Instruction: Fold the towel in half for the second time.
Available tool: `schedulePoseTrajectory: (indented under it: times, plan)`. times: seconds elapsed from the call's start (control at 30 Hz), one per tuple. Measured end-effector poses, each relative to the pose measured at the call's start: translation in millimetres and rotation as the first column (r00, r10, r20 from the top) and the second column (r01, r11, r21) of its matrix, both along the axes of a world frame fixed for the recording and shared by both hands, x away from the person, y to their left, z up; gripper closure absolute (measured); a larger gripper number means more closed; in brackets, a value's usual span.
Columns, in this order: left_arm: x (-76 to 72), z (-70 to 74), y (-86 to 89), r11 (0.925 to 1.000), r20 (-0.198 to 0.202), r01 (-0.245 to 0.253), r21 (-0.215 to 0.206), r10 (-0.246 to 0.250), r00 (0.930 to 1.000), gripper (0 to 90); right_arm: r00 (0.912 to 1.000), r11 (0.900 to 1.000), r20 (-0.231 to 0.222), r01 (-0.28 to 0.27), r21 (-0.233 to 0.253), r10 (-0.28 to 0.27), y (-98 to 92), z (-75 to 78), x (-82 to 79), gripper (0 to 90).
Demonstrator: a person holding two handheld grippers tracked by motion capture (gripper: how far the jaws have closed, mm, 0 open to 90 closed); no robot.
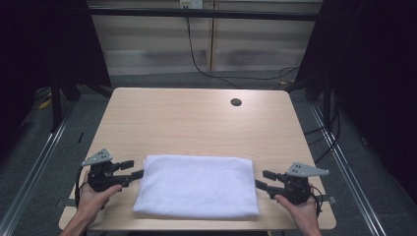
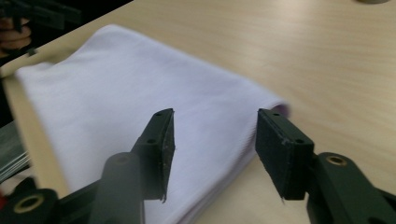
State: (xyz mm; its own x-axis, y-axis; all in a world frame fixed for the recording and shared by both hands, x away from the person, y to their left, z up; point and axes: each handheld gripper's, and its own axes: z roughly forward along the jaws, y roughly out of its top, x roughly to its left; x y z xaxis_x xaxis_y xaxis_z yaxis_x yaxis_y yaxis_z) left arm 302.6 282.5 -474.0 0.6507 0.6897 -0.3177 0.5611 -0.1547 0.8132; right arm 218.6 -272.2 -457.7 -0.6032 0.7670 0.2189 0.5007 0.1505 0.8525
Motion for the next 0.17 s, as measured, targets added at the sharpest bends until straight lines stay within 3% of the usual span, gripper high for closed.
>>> schedulePoseTrajectory:
  times: [0.03,0.1,0.17]
  plan:
    - [1.8,-1.9,2.8,1.0,-0.012,-0.006,0.004,0.006,0.9999,31.9,0.9993,0.999,0.006,0.036,0.003,-0.036,-3.9,0.1,4.0,42.0]
    - [0.3,-3.8,7.5,0.999,0.007,-0.029,0.032,0.029,0.9996,29.3,0.9969,0.997,0.012,0.078,0.012,-0.078,-11.2,-2.7,7.9,37.7]
    - [-2.4,-6.7,11.6,0.9984,-0.011,-0.055,-0.009,0.055,0.9984,29.0,0.9942,0.994,0.002,0.108,-0.001,-0.108,-16.8,-9.2,7.0,36.3]
